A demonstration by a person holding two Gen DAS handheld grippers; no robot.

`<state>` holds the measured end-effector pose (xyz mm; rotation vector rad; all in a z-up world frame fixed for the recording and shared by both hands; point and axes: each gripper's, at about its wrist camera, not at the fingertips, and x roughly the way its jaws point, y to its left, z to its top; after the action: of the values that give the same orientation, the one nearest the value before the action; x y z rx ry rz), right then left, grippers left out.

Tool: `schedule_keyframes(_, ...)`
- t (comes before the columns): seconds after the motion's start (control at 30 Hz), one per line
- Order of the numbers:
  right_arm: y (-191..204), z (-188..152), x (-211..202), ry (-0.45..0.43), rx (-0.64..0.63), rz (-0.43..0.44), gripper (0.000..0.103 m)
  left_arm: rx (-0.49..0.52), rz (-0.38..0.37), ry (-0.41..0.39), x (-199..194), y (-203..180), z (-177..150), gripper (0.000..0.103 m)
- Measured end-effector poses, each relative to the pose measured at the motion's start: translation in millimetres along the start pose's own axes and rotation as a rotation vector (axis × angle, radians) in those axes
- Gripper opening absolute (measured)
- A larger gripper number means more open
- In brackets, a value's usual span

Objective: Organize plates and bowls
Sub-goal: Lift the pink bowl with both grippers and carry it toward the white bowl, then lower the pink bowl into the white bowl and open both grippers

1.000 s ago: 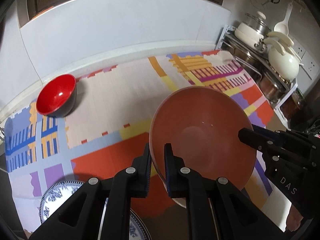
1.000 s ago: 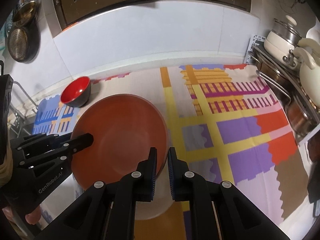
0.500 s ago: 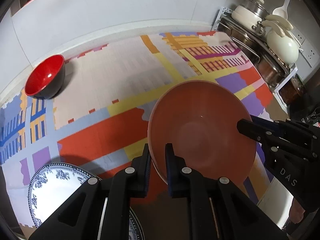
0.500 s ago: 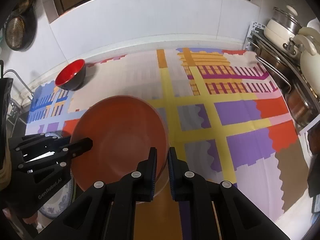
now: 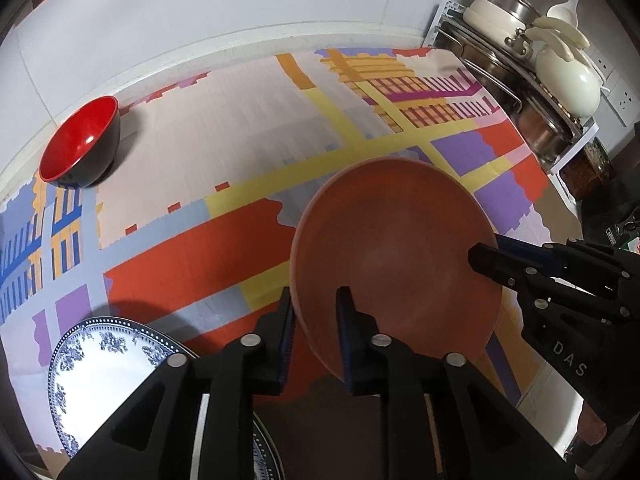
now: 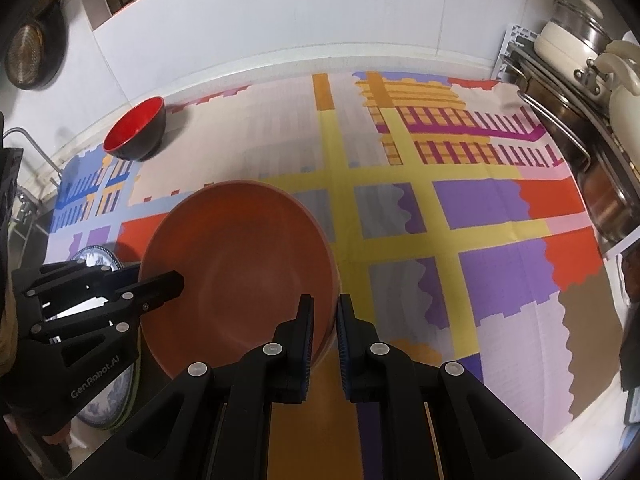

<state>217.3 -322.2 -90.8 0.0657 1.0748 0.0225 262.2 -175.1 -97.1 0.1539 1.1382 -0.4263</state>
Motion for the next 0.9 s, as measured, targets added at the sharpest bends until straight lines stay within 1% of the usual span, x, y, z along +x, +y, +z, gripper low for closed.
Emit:
schedule_keyframes(0.17,-1.3,-2.4,3.3,0.012,0.009,0.014,0.013,0.008,-0.009,-0.003,-0.5,-2.5,0.1,0.028)
schedule_keyframes(0.23,-1.6,-2.5,4.4,0.016,0.010,0.011,0.013,0.009,-0.015,-0.003,-0.9,-2.9,0.3,0.031)
schedule_keyframes(0.3,-2.7,-2.2,5.2,0.023,0.015,0.012,0.014,0.005,-0.022,-0.007,-2.0,-2.8,0.3,0.037)
schedule_keyframes(0.33,-3.4,-2.0,4.8,0.022,0.018,0.008,0.016,0.005,-0.022,-0.011,-2.9,-3.1,0.7,0.039)
schedule_keyframes(0.37,-3.6,-1.8,4.2,0.018,0.018,0.004,0.021,0.005,-0.020,-0.017,-4.2,-2.7,1.0,0.042)
schedule_keyframes(0.4,-3.8,-1.4,3.2,0.012,0.016,0.000,0.025,0.004,-0.015,-0.027,-6.4,-2.2,1.3,0.045)
schedule_keyframes(0.43,-3.6,-0.9,1.9,0.005,0.014,-0.006,0.032,0.004,-0.009,-0.035,-8.3,-1.5,1.5,0.045)
schedule_keyframes(0.57,-1.3,1.1,-5.0,-0.023,0.003,-0.010,0.032,-0.003,0.018,-0.071,-17.5,4.8,3.4,0.047)
schedule_keyframes(0.67,1.9,3.2,-8.8,-0.038,-0.007,-0.008,0.032,-0.011,0.037,-0.090,-23.5,10.3,4.4,0.050)
schedule_keyframes(0.73,6.0,5.2,-10.7,-0.045,-0.020,0.000,0.033,-0.018,0.058,-0.111,-28.9,15.0,4.5,0.051)
schedule_keyframes(0.8,9.2,7.1,-12.0,-0.053,-0.027,0.004,0.034,-0.025,0.079,-0.126,-33.7,20.4,5.1,0.054)
schedule_keyframes(0.9,15.7,11.6,-12.4,-0.064,-0.039,0.022,0.036,-0.045,0.102,-0.147,-39.2,29.5,6.5,0.054)
